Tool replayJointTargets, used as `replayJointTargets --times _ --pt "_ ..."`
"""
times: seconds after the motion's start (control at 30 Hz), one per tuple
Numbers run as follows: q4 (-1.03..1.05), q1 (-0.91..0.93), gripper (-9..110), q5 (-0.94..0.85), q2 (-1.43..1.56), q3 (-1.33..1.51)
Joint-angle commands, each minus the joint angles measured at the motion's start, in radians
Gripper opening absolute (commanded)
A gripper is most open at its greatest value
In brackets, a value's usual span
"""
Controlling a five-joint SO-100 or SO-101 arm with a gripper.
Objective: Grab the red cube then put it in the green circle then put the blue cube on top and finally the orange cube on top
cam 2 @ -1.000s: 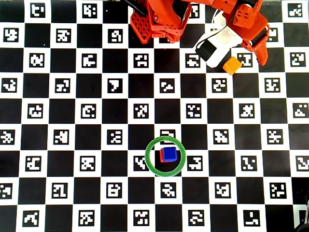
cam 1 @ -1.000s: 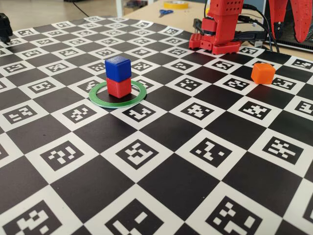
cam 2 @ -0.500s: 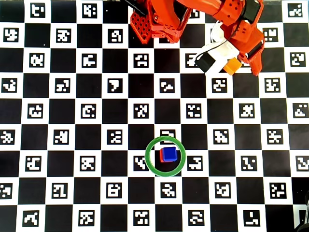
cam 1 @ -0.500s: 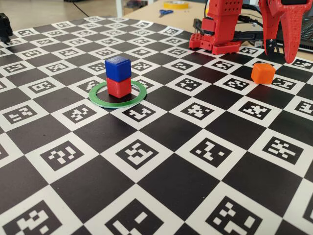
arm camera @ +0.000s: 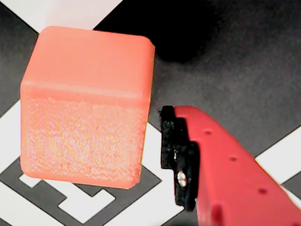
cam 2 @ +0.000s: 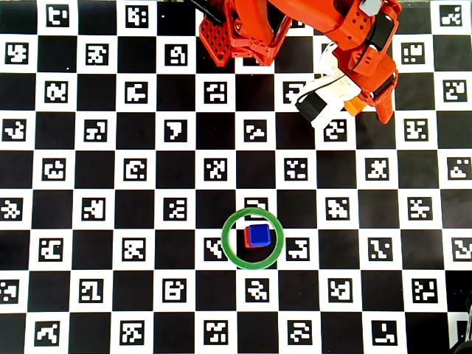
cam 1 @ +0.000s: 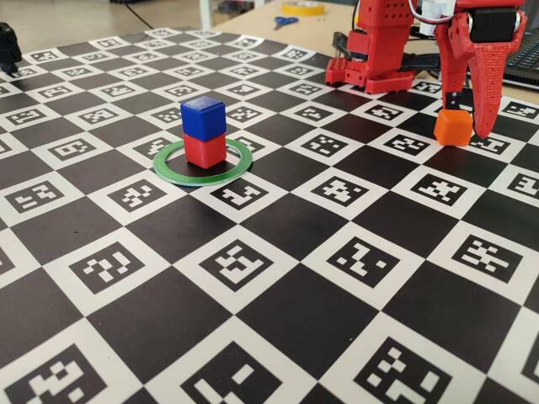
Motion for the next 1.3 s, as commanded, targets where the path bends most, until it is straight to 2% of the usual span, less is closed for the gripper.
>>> replayJointTargets --times 0.0,0.43,0.97,1.17,1.27 --pt "-0.025 0.014 41 0.006 -0.002 -0.009" --pt "-0.054 0.037 38 0.025 -0.031 -0.008" --pt "-0.049 0.052 10 0.040 -0.032 -0.005" --pt "-0.041 0.052 7 0.031 -0.023 -0.008" --pt "0.032 0.046 5 0.038 -0.008 -0.043"
